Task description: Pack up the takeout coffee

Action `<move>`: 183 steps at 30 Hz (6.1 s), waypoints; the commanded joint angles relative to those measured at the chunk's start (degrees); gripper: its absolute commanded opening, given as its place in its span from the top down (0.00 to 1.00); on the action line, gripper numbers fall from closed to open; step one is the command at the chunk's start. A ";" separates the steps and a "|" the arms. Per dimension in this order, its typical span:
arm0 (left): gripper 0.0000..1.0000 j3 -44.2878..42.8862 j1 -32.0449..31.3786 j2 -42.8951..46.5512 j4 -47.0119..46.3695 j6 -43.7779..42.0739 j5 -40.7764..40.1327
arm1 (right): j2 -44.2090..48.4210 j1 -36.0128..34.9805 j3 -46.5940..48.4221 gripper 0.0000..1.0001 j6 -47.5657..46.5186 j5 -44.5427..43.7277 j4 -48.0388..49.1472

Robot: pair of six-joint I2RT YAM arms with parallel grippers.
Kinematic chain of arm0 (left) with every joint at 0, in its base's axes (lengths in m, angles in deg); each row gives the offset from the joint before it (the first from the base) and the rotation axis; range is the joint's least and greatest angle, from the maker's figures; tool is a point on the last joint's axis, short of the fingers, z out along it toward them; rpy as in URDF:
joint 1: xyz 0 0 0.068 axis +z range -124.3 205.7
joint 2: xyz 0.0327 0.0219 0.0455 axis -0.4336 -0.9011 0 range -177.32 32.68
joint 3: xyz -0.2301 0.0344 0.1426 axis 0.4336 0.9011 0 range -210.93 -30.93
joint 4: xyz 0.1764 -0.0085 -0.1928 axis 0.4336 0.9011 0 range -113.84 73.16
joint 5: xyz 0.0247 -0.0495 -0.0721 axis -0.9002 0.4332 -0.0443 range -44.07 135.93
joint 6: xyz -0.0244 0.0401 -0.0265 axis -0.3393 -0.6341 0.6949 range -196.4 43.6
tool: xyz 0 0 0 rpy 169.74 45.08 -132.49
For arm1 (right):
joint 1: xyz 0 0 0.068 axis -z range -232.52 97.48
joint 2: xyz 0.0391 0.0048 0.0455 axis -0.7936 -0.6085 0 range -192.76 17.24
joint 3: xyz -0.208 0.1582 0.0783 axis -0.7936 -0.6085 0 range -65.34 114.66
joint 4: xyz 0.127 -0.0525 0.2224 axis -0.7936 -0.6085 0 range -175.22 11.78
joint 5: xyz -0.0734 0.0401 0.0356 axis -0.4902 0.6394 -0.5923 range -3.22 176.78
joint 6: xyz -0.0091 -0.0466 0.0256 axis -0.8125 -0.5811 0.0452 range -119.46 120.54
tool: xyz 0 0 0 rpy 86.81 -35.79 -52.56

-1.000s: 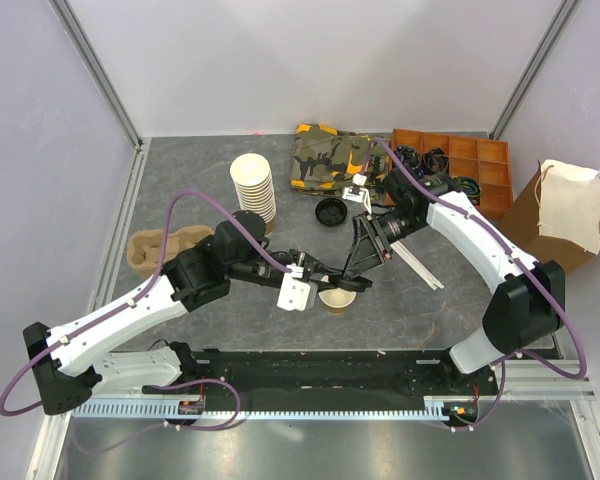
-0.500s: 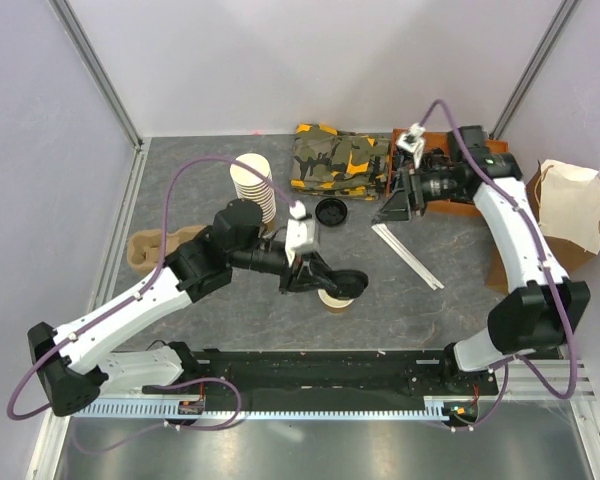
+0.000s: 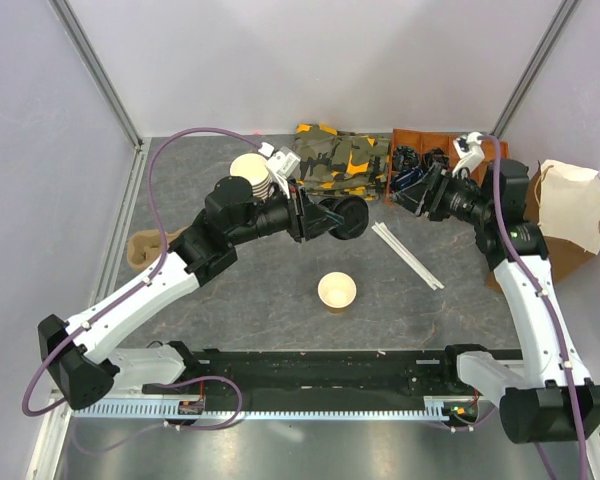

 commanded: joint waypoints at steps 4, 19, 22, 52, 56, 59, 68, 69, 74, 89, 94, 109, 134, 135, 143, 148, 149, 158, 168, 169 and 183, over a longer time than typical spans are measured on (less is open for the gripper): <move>0.98 -1.72 0.14 -2.24 -5.94 7.72 -10.04 | 5.37 -0.11 -8.60 0.44 28.01 -7.38 11.59; 0.98 -2.33 0.06 -7.51 -6.90 12.21 -11.28 | 7.84 -9.07 -15.38 0.61 32.51 -9.66 15.92; 0.98 -2.69 0.06 -8.30 -7.43 12.12 -11.28 | 8.02 -10.22 -15.64 0.61 32.43 -10.02 16.00; 0.28 6.98 3.92 -0.98 36.51 -66.94 5.79 | -5.51 -7.94 -9.68 0.28 -6.95 -2.46 0.27; 0.19 5.67 3.75 -8.46 35.19 -72.60 -0.89 | -9.11 -6.70 -6.86 0.26 -8.53 -2.54 -2.01; 0.19 4.70 3.66 -13.29 32.32 -76.65 -4.92 | -10.96 -6.00 -5.62 0.22 -9.15 -2.19 -2.89; 0.28 9.70 3.75 -20.87 17.02 -86.22 -13.29 | -11.76 -4.33 -4.83 0.13 -9.68 -0.70 -3.07; 0.29 10.23 3.75 -21.74 14.30 -87.62 -13.56 | -11.76 -4.15 -4.75 0.13 -9.59 -0.44 -3.16; 0.33 10.85 4.10 -26.23 9.54 -90.18 -15.14 | -11.76 -3.54 -4.48 0.13 -9.32 0.62 -3.42; 0.71 7.69 6.30 -31.25 16.81 -91.15 -9.35 | -11.84 -1.78 -4.13 0.14 -11.26 3.25 -4.48; 0.90 3.74 2.43 -24.93 27.96 -86.69 -2.50 | -11.23 -0.81 -2.64 0.16 -15.20 3.26 -4.83; 0.98 -32.65 4.45 -22.54 68.32 -64.55 41.61 | 7.29 -1.16 -2.08 0.11 -60.98 16.07 -5.54; 0.98 -30.65 5.15 -25.89 33.56 -21.49 66.25 | 25.67 -13.73 -16.42 0.49 -30.30 9.23 17.81; 0.98 -28.98 5.33 -24.75 28.13 -17.71 65.90 | 26.55 -13.82 -17.65 0.50 -28.94 8.62 19.59; 0.98 -4.45 6.38 -20.70 -55.09 49.13 59.48 | 29.29 -13.91 -19.60 0.51 -30.07 7.56 23.90; 0.98 -5.05 6.47 -21.05 -56.12 48.24 58.60 | 30.51 -14.00 -20.83 0.52 -30.41 8.26 25.06; 0.98 -5.32 6.47 -21.14 -56.12 48.07 58.34 | 30.95 -14.00 -21.18 0.52 -30.68 8.35 24.79; 0.98 -6.82 6.47 -22.01 -55.69 47.89 57.54 | 32.54 -14.00 -25.31 0.57 -26.47 7.74 31.99; 0.98 -7.08 6.47 -22.10 -55.33 47.71 57.46 | 29.64 -15.75 -24.43 0.57 -25.76 7.92 34.55; 0.98 -7.08 6.47 -22.36 -55.42 47.71 57.37 | 29.46 -15.84 -24.43 0.57 -25.85 7.65 34.55; 0.98 -6.99 6.47 -22.28 -55.16 47.89 56.93 | 26.30 -20.23 -23.64 0.62 -28.31 4.41 34.90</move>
